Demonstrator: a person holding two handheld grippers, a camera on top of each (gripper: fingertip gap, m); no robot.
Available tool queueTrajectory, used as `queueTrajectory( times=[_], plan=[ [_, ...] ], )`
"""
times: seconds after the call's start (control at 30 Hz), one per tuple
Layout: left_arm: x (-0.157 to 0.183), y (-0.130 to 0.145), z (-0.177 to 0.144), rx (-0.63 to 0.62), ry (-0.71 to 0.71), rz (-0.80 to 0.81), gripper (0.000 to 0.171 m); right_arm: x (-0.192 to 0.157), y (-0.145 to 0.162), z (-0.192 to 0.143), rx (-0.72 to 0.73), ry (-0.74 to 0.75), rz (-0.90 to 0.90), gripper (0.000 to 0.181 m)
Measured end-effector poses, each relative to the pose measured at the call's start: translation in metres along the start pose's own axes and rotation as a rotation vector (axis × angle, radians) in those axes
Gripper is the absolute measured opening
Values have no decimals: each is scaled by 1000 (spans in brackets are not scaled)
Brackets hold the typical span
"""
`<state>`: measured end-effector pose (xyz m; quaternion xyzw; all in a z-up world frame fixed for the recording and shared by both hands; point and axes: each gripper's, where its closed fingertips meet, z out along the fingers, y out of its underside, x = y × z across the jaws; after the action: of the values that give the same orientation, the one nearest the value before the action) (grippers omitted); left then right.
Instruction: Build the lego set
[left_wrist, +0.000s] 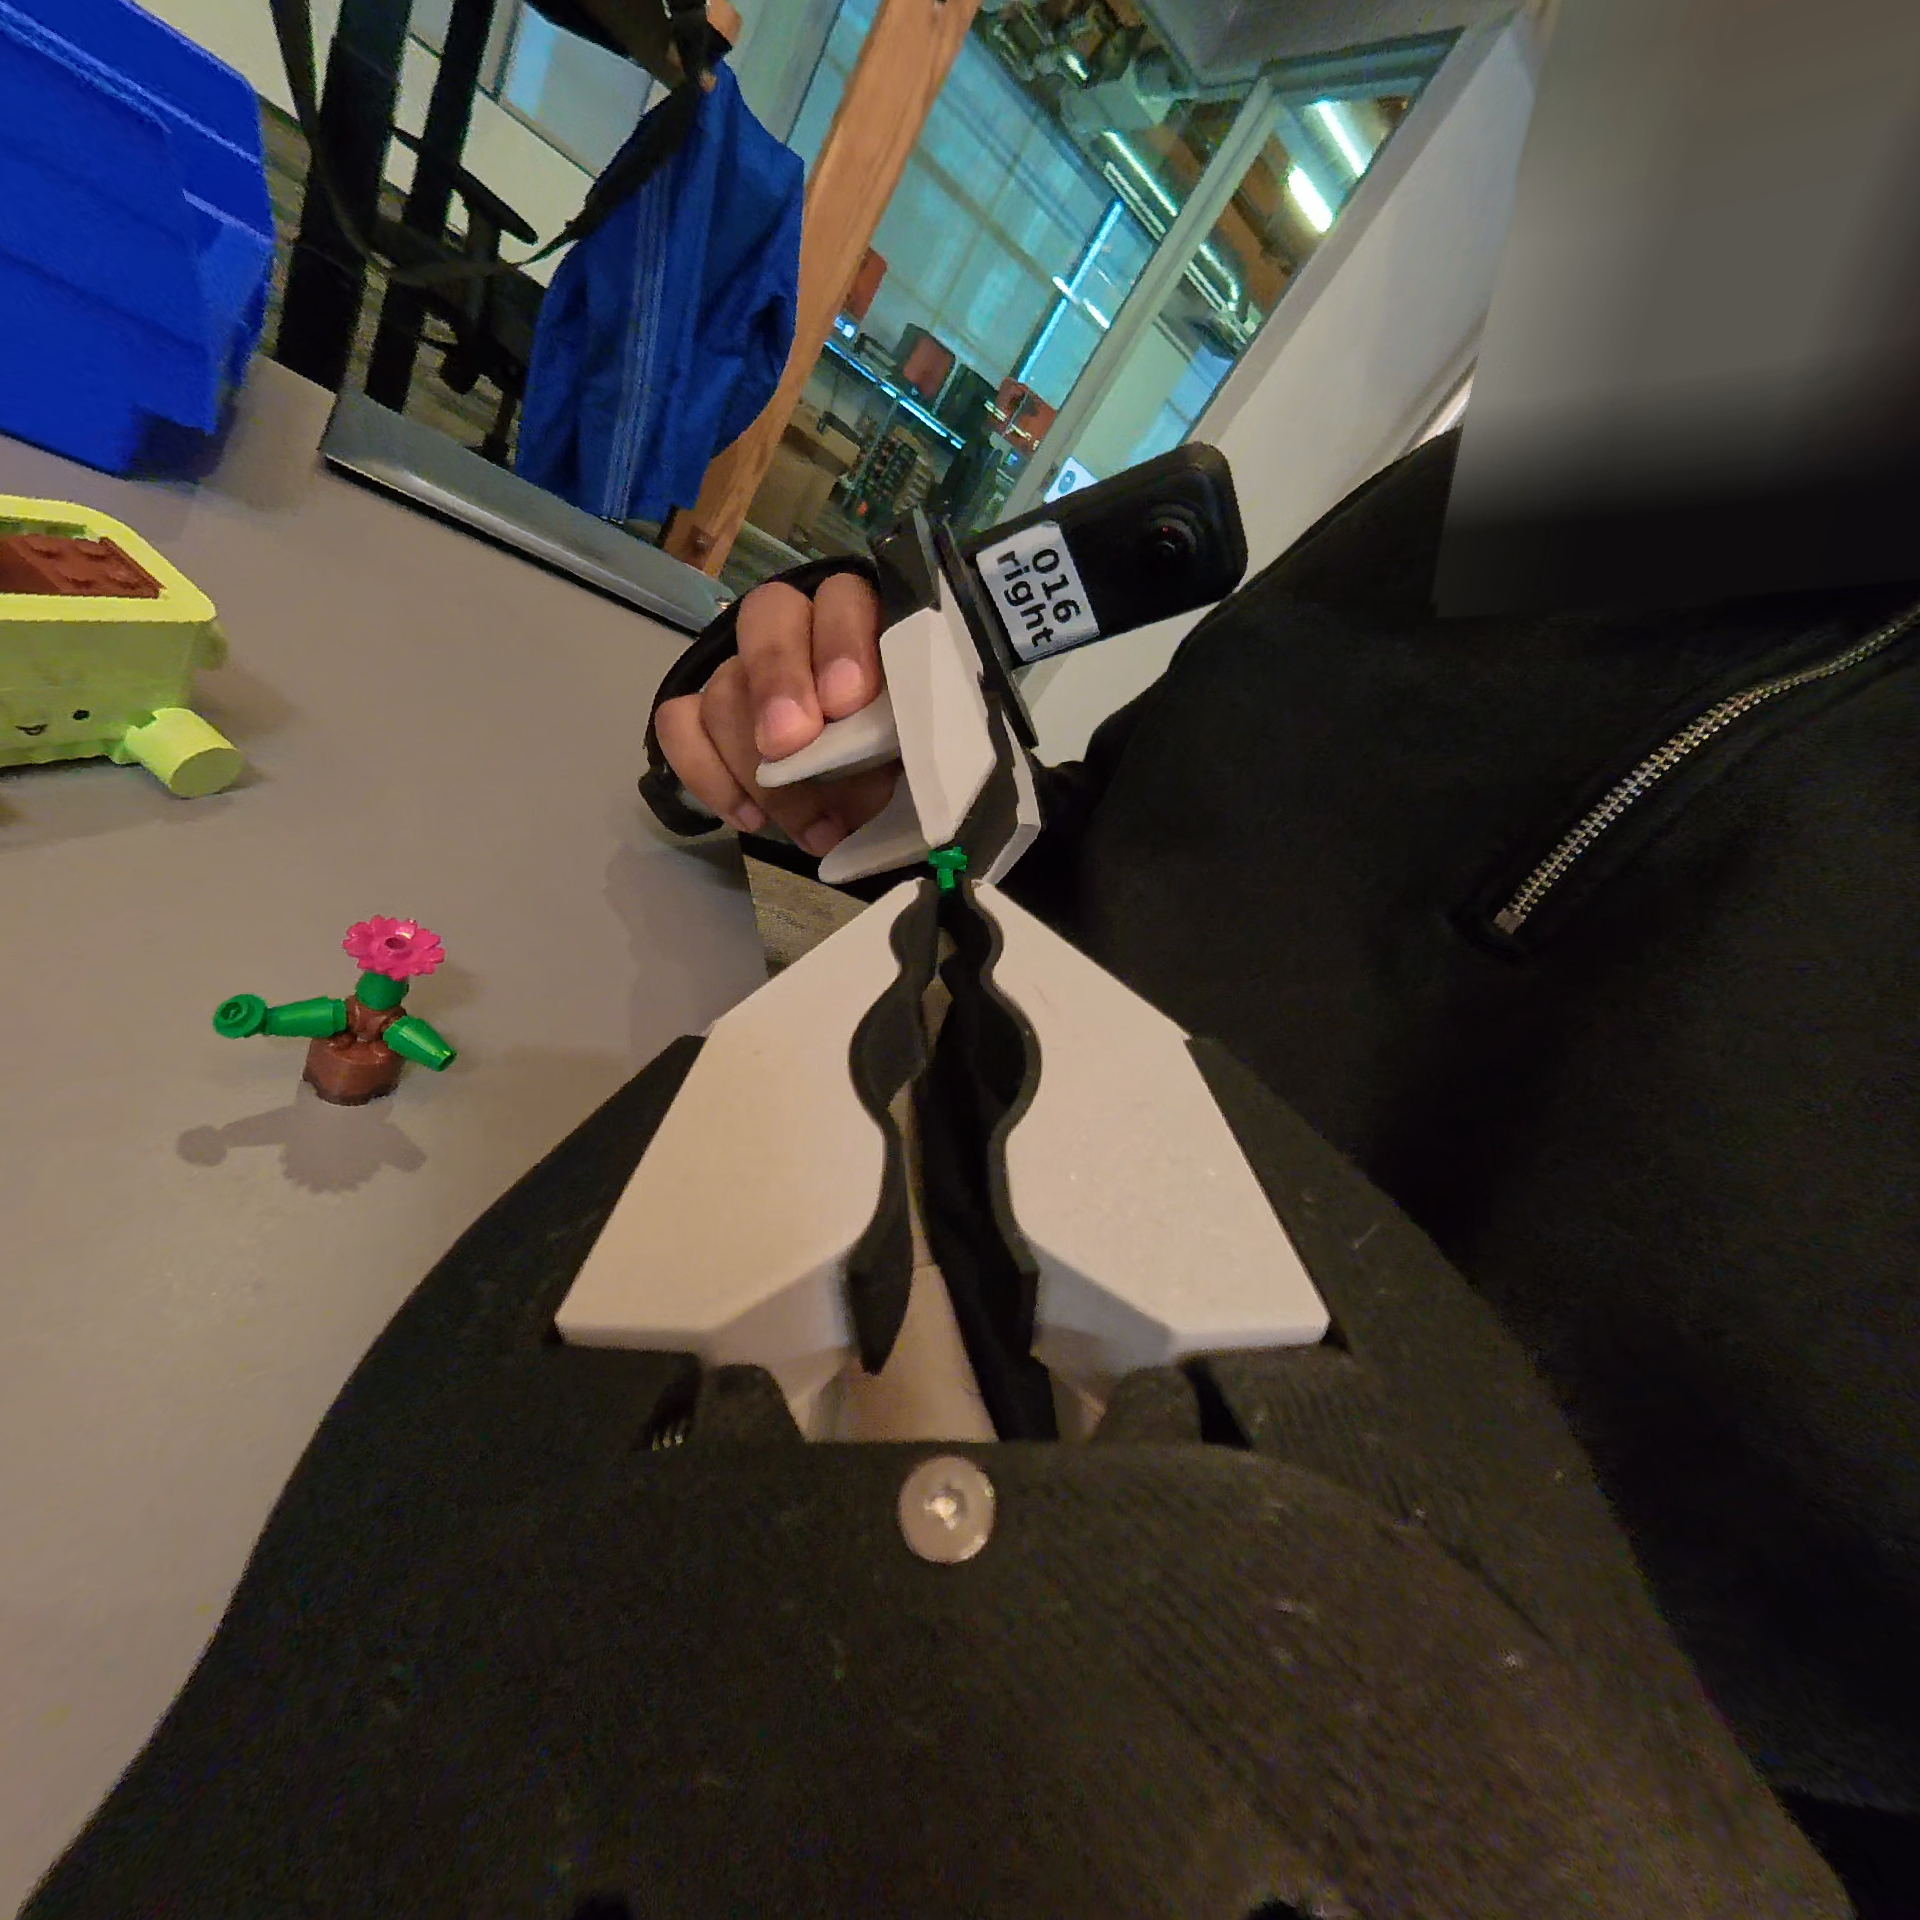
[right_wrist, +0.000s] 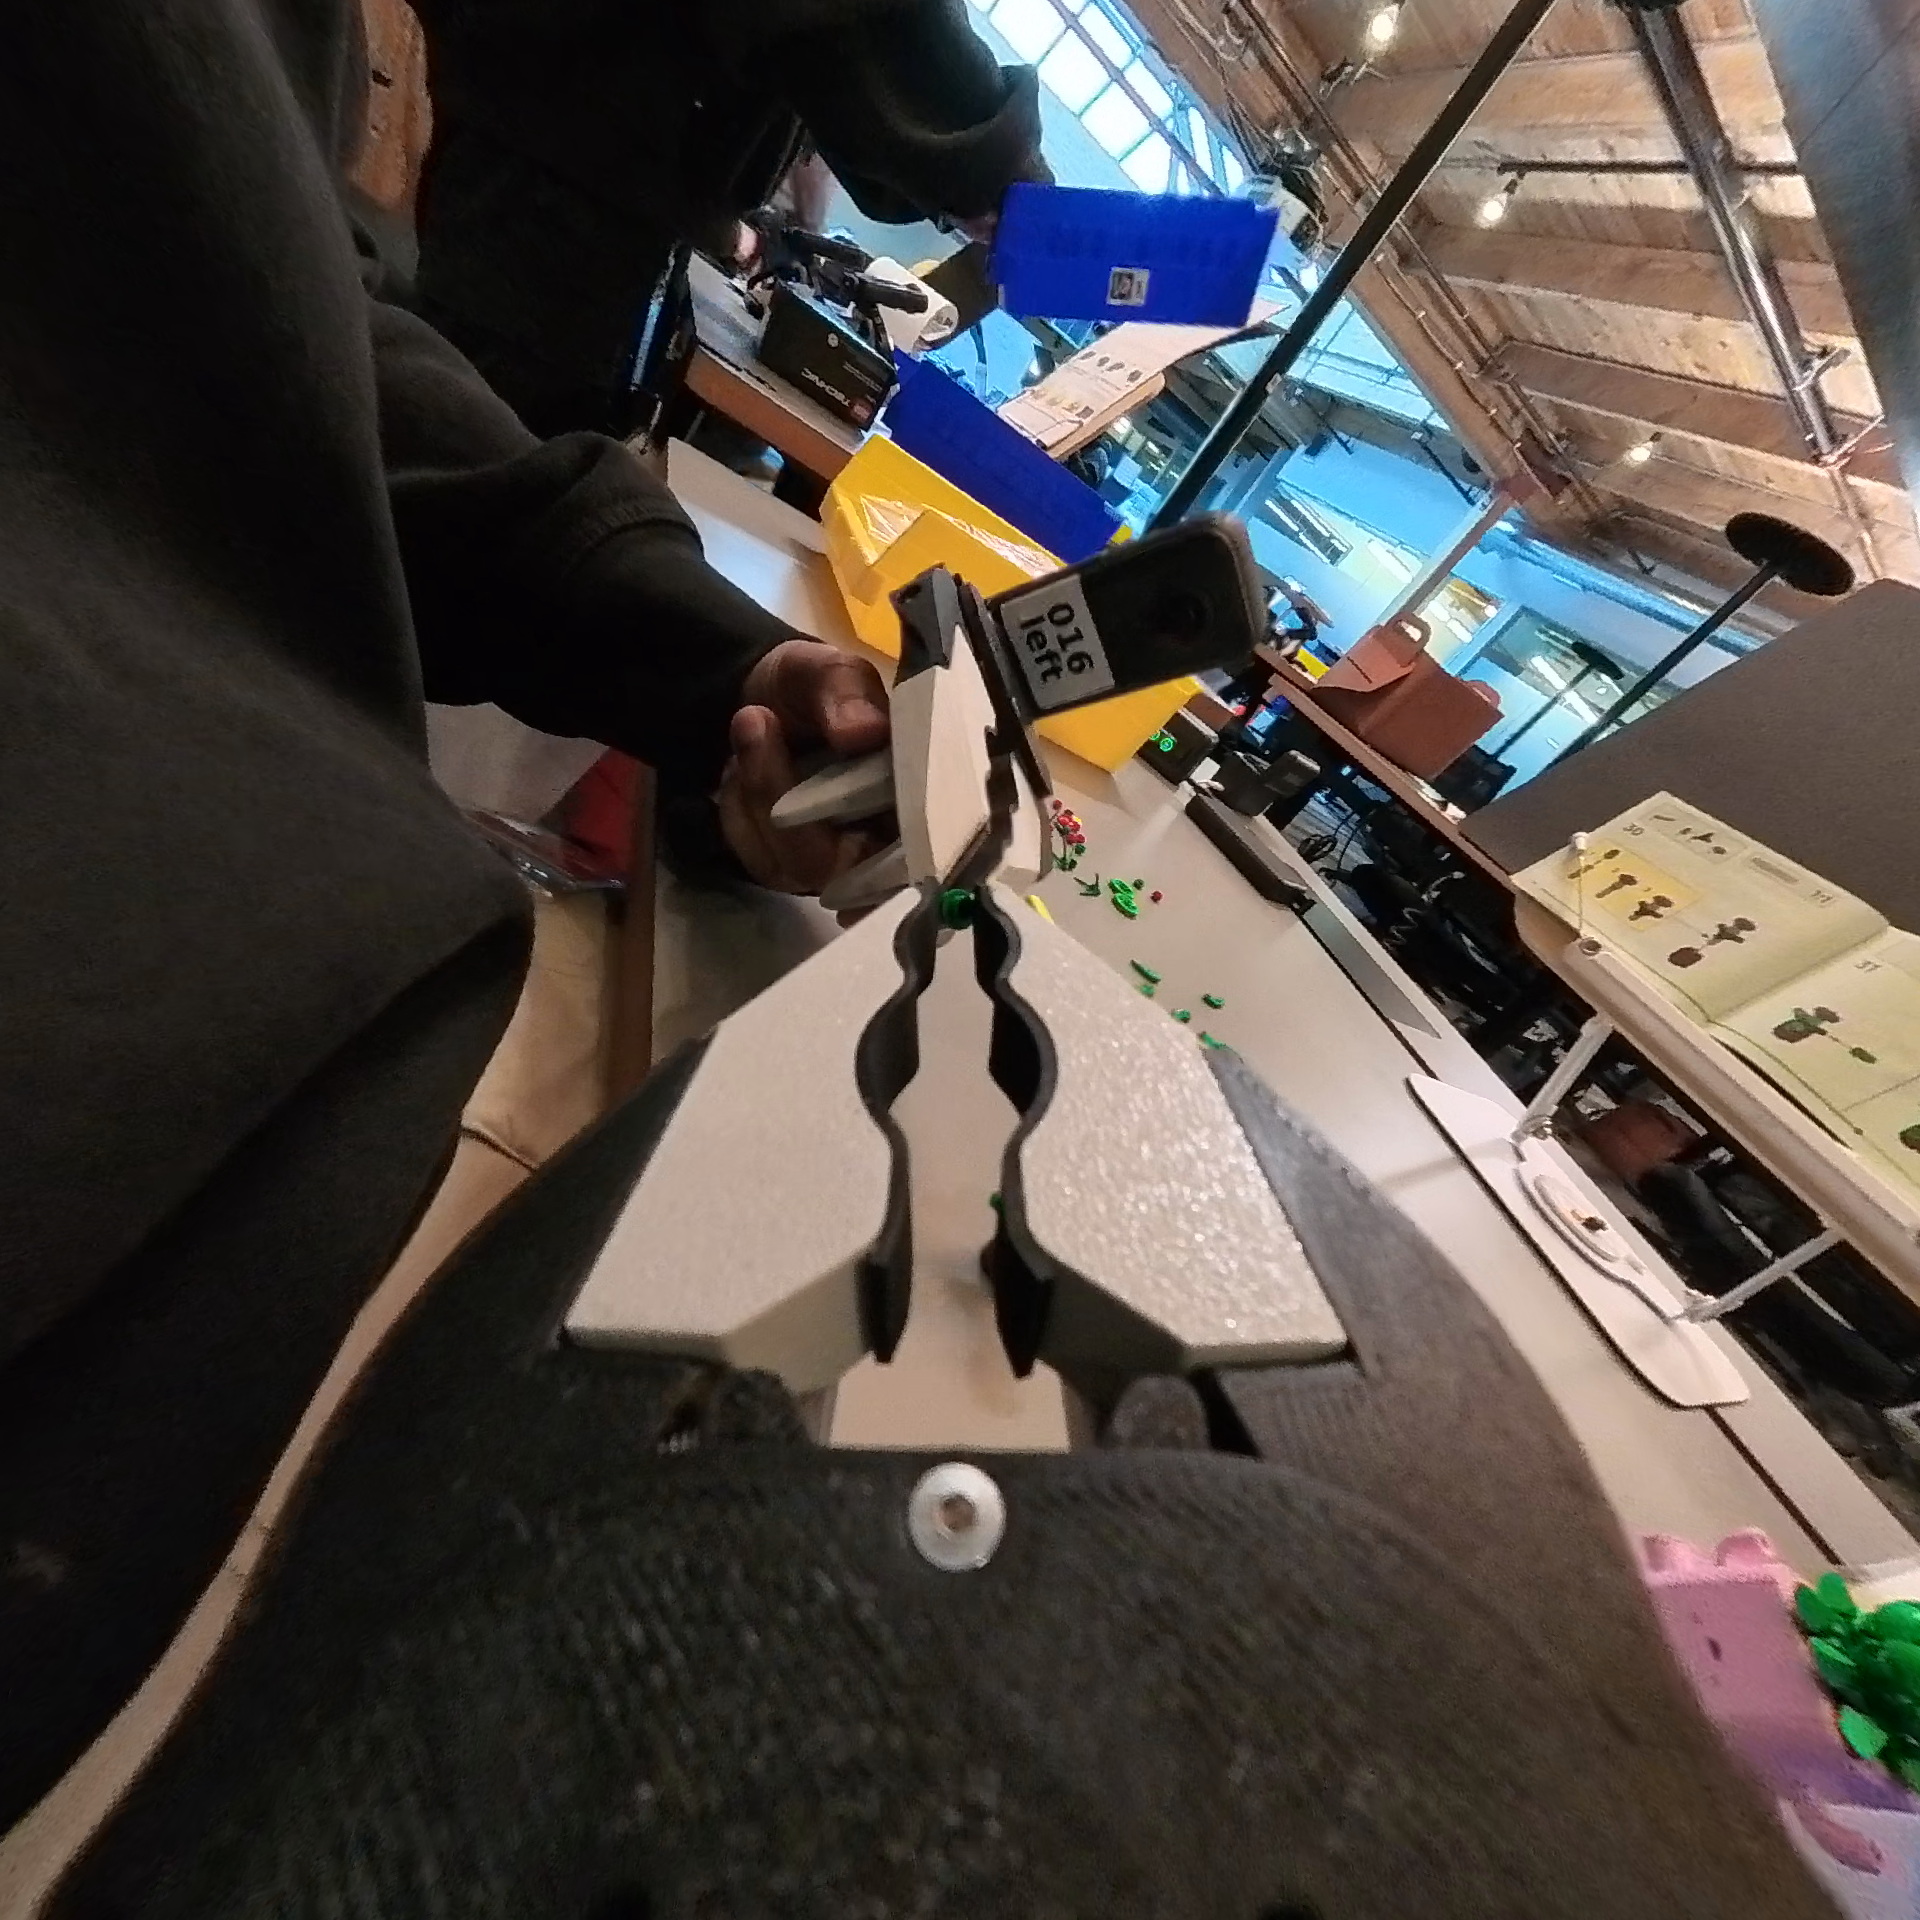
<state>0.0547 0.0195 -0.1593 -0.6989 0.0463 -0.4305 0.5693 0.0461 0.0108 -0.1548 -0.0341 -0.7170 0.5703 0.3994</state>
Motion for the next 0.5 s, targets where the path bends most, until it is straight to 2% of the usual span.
queueTrajectory(
  times=[0.17,0.3,0.37,0.5],
  plan=[
    [-3,3,-1,-29,-44,54,0,-1,4,0,5,-24,88,6],
    [-9,7,-1,-62,-102,95,0,3,8,-1,15,-43,199,17],
    [-11,8,-2,-72,-124,111,0,6,7,-3,29,-47,256,17],
    [-16,7,-4,-76,-168,142,0,12,13,-8,-12,-75,402,20]
  ],
)
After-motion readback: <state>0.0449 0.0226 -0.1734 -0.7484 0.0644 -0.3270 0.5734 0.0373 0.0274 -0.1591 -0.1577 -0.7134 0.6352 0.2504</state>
